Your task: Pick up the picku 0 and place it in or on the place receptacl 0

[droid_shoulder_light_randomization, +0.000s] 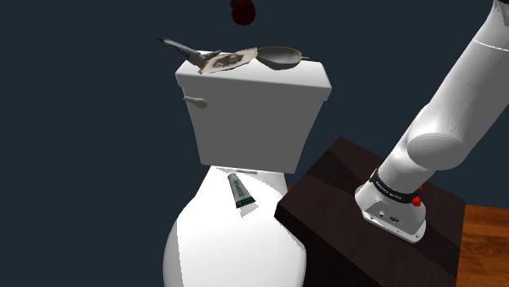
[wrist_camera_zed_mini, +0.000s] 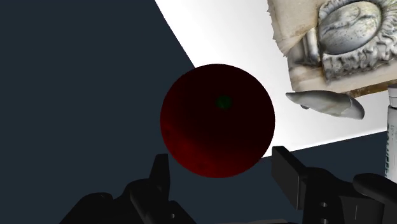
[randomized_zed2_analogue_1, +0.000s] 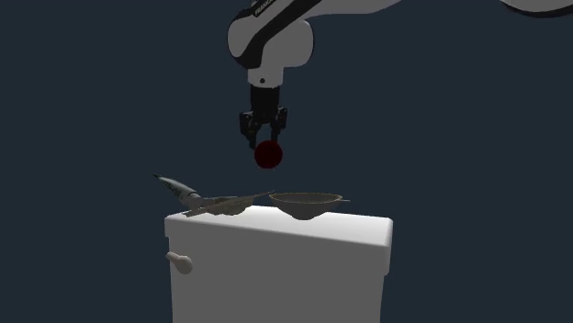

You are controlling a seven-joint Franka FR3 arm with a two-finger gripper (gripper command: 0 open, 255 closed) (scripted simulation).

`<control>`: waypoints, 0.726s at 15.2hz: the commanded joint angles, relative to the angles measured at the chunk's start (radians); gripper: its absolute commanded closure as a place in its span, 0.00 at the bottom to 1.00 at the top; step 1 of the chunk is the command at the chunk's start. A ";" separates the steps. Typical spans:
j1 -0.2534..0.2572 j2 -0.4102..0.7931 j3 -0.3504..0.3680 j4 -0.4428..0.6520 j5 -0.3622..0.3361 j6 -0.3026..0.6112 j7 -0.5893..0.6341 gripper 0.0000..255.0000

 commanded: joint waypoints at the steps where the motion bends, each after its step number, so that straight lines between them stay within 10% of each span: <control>1: 0.001 0.005 0.001 0.034 0.002 -0.029 -0.005 1.00; 11: -0.011 -0.339 -0.027 -0.260 0.047 -0.068 -0.062 1.00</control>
